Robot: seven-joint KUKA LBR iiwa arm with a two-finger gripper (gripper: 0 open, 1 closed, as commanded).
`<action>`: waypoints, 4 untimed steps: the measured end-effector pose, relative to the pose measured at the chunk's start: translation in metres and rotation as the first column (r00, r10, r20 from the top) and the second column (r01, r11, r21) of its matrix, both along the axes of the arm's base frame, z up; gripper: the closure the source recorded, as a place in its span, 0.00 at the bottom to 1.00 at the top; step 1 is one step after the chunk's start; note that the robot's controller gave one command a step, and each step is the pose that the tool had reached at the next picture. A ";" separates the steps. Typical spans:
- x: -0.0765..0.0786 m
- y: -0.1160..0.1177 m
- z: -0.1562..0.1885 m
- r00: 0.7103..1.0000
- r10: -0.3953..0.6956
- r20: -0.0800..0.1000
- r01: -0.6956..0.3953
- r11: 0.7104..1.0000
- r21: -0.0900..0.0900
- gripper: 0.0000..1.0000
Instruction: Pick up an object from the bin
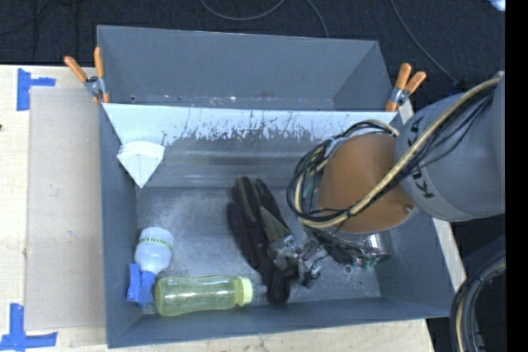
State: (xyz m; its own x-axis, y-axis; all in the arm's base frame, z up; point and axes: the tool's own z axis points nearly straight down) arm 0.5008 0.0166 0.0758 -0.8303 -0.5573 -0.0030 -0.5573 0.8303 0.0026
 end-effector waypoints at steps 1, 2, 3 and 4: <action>0.000 0.000 0.000 1.000 0.001 0.000 -0.001 1.000 0.000 1.00; -0.004 0.000 0.040 1.000 0.024 -0.010 -0.024 1.000 0.001 1.00; -0.004 -0.002 0.109 1.000 -0.006 -0.006 0.006 1.000 0.001 1.00; -0.017 0.010 0.173 1.000 0.025 -0.013 -0.024 1.000 0.001 1.00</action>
Offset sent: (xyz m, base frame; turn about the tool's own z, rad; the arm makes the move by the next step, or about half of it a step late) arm -0.0044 -0.0013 0.1369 -0.0818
